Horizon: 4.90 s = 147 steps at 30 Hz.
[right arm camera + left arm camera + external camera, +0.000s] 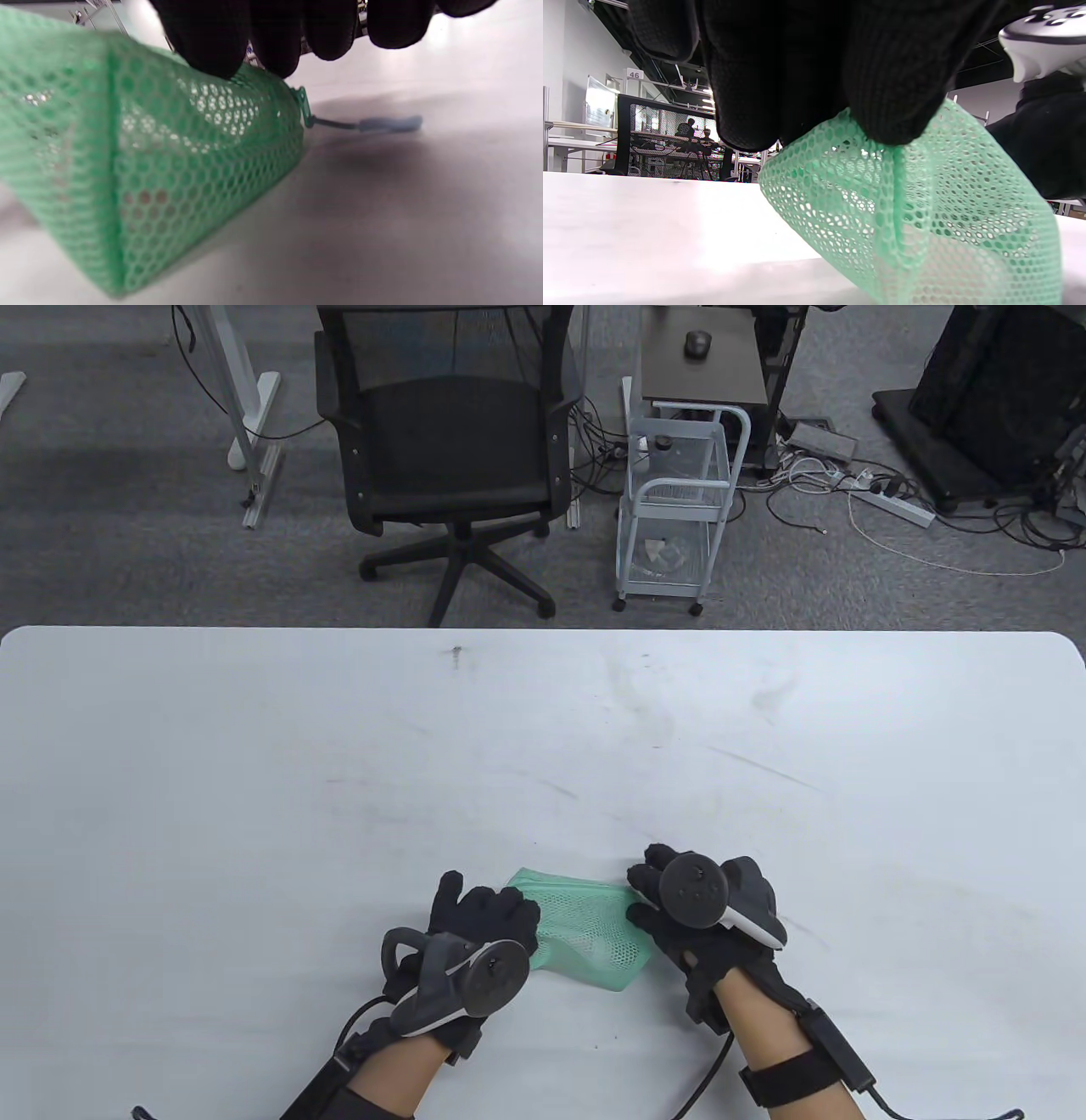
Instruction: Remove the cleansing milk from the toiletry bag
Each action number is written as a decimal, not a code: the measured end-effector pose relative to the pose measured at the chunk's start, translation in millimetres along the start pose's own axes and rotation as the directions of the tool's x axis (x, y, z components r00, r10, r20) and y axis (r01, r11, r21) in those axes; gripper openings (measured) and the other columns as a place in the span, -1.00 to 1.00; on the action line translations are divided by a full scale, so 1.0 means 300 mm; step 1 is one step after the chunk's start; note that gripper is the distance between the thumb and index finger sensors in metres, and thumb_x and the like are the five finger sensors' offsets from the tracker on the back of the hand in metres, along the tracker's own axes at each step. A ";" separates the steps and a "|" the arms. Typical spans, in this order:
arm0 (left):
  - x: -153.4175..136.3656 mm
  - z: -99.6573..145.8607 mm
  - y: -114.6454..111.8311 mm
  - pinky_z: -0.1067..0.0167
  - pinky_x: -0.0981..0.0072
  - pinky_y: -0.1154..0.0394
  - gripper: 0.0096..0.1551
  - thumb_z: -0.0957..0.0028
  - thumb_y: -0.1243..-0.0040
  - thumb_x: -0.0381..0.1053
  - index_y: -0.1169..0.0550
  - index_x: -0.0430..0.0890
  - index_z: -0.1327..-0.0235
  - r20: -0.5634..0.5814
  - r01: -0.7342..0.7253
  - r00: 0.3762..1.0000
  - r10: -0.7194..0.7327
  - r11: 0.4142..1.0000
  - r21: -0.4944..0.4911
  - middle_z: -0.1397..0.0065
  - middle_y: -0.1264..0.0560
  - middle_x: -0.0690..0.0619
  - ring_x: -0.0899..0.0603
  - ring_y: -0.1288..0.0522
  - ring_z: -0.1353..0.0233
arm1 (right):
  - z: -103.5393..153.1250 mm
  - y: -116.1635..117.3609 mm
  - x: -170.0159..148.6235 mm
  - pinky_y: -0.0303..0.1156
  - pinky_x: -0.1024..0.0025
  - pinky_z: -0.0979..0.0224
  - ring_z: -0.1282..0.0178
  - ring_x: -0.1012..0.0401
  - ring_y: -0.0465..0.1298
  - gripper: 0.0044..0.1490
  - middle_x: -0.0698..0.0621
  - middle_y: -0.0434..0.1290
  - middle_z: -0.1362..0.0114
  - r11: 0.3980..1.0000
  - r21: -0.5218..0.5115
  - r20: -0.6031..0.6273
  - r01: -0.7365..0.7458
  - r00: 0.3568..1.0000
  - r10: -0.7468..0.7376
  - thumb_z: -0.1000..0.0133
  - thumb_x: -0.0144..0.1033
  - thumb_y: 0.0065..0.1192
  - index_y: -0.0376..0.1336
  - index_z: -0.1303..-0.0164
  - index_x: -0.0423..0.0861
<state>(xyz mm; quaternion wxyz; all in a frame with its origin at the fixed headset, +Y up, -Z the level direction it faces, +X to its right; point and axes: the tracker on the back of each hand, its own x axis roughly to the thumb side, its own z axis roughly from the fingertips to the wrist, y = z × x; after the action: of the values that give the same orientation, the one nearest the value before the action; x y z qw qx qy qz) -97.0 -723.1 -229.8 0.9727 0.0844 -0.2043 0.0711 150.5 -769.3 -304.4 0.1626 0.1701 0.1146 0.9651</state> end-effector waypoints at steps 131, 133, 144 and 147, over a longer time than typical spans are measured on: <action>-0.130 -0.020 -0.004 -0.41 -0.35 -0.38 -0.51 0.02 -0.51 0.10 -0.74 0.03 -0.18 -0.138 -0.112 0.986 0.098 0.989 -0.101 -0.35 -0.73 -0.03 -0.31 -0.72 -0.28 | 0.049 -0.060 -0.073 0.21 -0.48 -0.42 -0.47 -0.51 0.32 -0.20 -0.41 0.28 -0.67 0.991 0.020 0.097 0.129 0.987 -0.130 -0.13 -0.24 0.53 0.30 -0.52 -0.30; -0.130 -0.020 -0.005 -0.40 -0.35 -0.38 -0.51 0.02 -0.51 0.10 -0.74 0.03 -0.18 -0.138 -0.111 0.986 0.097 0.989 -0.099 -0.35 -0.73 -0.03 -0.30 -0.73 -0.28 | 0.045 -0.052 -0.056 0.21 -0.48 -0.43 -0.49 -0.52 0.30 -0.14 -0.41 0.24 -0.69 0.991 0.029 0.137 0.131 0.981 -0.134 -0.12 -0.22 0.54 0.26 -0.56 -0.30; -0.126 -0.021 -0.010 -0.41 -0.35 -0.39 -0.50 0.02 -0.51 0.10 -0.73 0.03 -0.20 -0.134 -0.107 0.987 0.093 0.989 -0.099 -0.36 -0.73 -0.03 -0.31 -0.72 -0.28 | 0.052 -0.022 0.017 0.24 -0.47 -0.41 -0.47 -0.51 0.33 -0.16 -0.43 0.22 -0.69 0.992 -0.063 0.247 0.112 0.965 -0.094 -0.11 -0.26 0.54 0.27 -0.55 -0.31; -0.125 -0.021 -0.010 -0.41 -0.35 -0.38 -0.49 0.02 -0.51 0.10 -0.73 0.03 -0.20 -0.135 -0.107 0.986 0.093 0.989 -0.099 -0.36 -0.73 -0.03 -0.31 -0.72 -0.28 | 0.052 -0.020 0.019 0.25 -0.46 -0.40 -0.46 -0.50 0.35 -0.22 -0.42 0.26 -0.67 0.991 -0.077 0.253 0.108 0.964 -0.086 -0.12 -0.27 0.52 0.31 -0.51 -0.31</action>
<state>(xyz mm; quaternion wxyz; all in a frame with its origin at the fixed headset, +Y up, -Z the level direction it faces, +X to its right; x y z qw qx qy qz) -128.1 -728.7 -251.3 0.9823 0.0175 -0.1478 0.1141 152.8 -759.0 -290.1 0.2302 0.2766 0.0580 0.9312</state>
